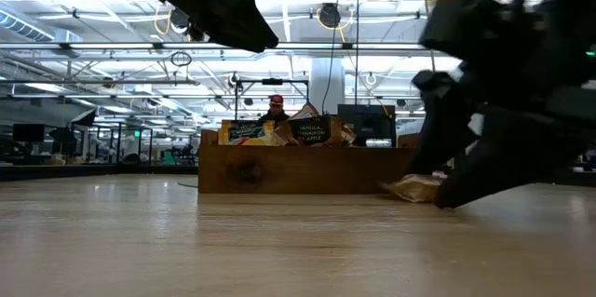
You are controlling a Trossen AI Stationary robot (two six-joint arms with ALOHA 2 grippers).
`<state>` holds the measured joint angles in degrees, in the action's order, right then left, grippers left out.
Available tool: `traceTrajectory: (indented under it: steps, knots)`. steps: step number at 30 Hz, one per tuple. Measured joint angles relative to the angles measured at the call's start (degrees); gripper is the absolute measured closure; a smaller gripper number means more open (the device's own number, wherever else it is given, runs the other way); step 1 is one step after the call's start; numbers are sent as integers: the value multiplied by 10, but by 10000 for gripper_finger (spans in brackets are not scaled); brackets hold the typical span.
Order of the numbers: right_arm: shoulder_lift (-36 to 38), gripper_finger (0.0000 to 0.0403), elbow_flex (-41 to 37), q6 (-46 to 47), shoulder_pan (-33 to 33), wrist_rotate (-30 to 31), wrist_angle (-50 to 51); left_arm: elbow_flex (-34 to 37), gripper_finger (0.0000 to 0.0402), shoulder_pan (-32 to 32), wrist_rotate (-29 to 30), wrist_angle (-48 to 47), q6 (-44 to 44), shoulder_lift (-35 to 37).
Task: Pick & Place Tea
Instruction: Put the brown tea bag into the middle slot of the wooden organizer
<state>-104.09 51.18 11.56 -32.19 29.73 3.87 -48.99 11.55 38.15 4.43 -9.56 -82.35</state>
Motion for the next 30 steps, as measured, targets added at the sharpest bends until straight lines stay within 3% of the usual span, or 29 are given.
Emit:
traceTrajectory:
  steps: [5,8,10,16,18,20,24,30]
  knots:
    - [-12,269,0,16,17,-68,1,0,186,-1,-24,0,0,0]
    - [-3,358,-1,-6,2,-57,-7,0,186,-1,-31,0,0,0]
    - [11,387,-1,-50,-13,-21,-8,0,186,-1,-32,0,0,0]
    - [47,396,55,-241,-44,233,-58,0,186,-1,-34,0,-3,0]
    - [43,397,58,-334,-33,278,-117,0,186,-1,-34,0,-10,0]
    - [37,398,58,-398,-8,258,-175,0,186,-1,-34,0,-13,0]
    - [13,399,59,-405,51,191,-204,0,186,-1,-34,0,-14,0]
    - [-34,399,59,-407,98,182,-214,0,186,-1,-41,-9,-14,0]
